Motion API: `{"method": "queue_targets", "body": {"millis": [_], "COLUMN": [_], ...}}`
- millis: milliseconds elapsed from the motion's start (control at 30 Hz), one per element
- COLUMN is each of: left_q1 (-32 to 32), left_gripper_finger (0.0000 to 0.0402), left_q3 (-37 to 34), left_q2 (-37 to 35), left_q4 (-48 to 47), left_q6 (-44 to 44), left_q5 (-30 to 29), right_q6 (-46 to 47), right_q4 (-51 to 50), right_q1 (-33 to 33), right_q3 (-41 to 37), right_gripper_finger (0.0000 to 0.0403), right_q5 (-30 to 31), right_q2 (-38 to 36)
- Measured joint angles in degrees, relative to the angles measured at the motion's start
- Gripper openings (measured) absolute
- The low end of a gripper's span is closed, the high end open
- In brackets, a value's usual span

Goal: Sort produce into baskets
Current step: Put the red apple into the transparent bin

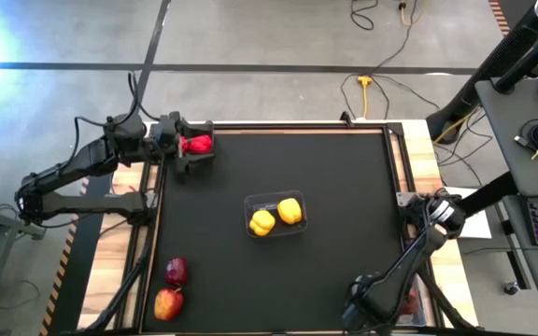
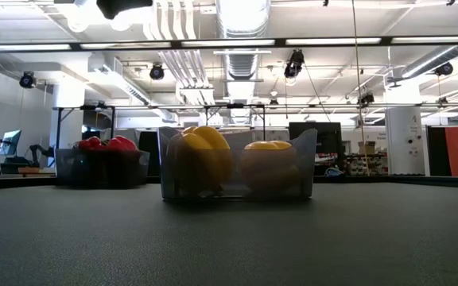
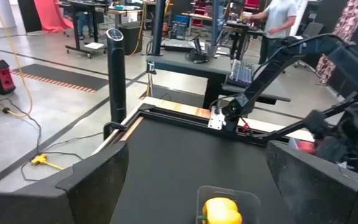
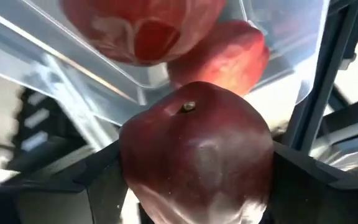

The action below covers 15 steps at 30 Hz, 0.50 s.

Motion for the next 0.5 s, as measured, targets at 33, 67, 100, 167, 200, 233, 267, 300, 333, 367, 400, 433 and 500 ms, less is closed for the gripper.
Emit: {"method": "queue_targets", "body": {"millis": [33,67,100,167,200,233,267,300,333,367,400,433,500], "left_q1": [-0.22,-0.40,-0.55,-0.76,-0.79,-0.78,-0.78,-0.78,-0.78,-0.78,-0.78,-0.78,-0.78], "left_gripper_finger": [0.0361,0.0361,0.0361,0.0361,0.0361,0.0361,0.0361,0.0361,0.0361,0.0361,0.0361,0.0361,0.0361], "left_q3": [0.00,0.00,0.00,0.00,-0.01,-0.02,-0.01,-0.02,-0.02,-0.02,-0.02,-0.02,-0.02], "left_q2": [-0.01,-0.01,-0.01,-0.01,-0.01,-0.01,-0.01,-0.01,-0.01,-0.01,-0.01,-0.01,-0.01], "left_q4": [0.04,0.03,0.01,0.01,0.03,0.05,0.09,0.10,0.11,0.18,0.34,0.50,0.53], "left_q6": [-0.10,-0.10,-0.10,-0.15,-0.23,-0.43,-0.89,-1.05,-1.22,-1.23,-1.22,-1.22,-0.88], "left_q5": [0.00,0.00,-0.01,0.00,-0.02,-0.02,-0.23,-0.39,-0.42,-0.46,-0.46,-0.46,-0.46], "right_q6": [-1.66,-2.81,-3.71,-4.54,-4.75,-4.96,-5.02,-5.02,-5.04,-5.06,-5.04,-5.05,-5.11], "right_q4": [0.03,-0.05,0.05,0.86,1.48,1.98,2.31,2.70,3.27,3.40,3.20,2.87,2.61], "right_q1": [0.02,0.04,0.02,0.00,-0.02,-0.02,-0.02,-0.02,-0.02,-0.01,-0.02,-0.13,-0.58], "right_q3": [-0.90,-1.73,-2.50,-3.95,-4.60,-5.11,-5.59,-6.07,-6.39,-6.43,-6.43,-6.36,-5.75], "right_gripper_finger": [0.0301,0.0306,0.0312,0.0325,0.0332,0.0340,0.0349,0.0357,0.0365,0.0372,0.0376,0.0379,0.0380], "right_q5": [-0.32,-0.49,-0.78,-1.51,-2.19,-2.99,-4.09,-5.40,-6.52,-7.24,-7.63,-7.88,-8.04], "right_q2": [0.00,0.00,0.00,0.02,0.02,0.02,0.02,0.02,0.02,0.07,0.07,0.07,0.07]}}
